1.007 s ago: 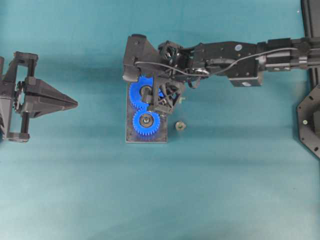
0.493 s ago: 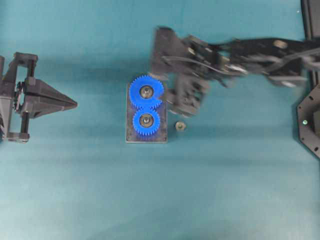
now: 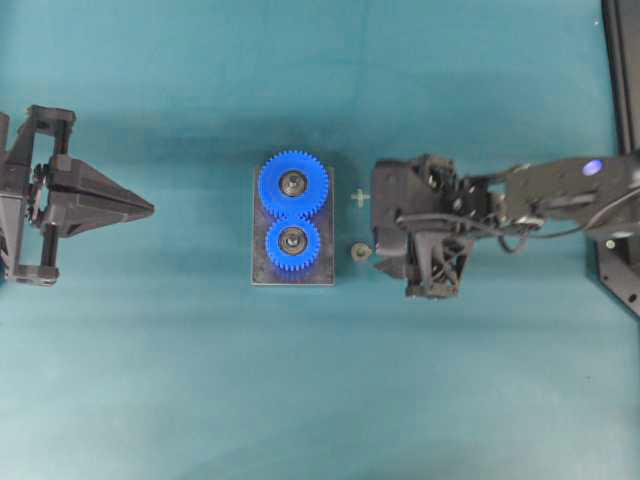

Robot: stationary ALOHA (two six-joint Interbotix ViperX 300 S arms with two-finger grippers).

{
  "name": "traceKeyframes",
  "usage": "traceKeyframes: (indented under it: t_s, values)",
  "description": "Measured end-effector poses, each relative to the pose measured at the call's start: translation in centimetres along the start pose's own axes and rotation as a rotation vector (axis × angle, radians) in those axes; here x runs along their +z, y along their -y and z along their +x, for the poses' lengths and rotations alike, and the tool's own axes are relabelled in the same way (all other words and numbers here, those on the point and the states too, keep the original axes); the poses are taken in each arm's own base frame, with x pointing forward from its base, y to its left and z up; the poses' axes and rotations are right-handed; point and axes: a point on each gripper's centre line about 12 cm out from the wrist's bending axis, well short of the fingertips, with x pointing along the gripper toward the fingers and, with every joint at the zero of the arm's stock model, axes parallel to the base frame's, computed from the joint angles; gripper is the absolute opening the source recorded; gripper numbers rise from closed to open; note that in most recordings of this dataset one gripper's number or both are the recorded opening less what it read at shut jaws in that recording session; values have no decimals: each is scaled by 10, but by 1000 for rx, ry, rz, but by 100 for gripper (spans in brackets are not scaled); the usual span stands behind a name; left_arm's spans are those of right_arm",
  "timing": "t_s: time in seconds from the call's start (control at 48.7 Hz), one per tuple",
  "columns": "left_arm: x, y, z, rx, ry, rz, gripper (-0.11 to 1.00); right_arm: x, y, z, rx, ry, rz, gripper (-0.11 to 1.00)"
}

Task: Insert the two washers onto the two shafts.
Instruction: 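Close the right gripper on the lower metal washer and lift it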

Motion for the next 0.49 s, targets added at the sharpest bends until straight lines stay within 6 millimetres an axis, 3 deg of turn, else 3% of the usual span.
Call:
traceKeyframes:
  t_s: [0.164, 0.493]
  values:
    - [0, 0, 0, 0, -2, 0, 1, -3, 0, 20, -1, -40, -1, 79]
    - [0, 0, 0, 0, 0, 0, 1, 1, -1, 31, -1, -51, -2, 74]
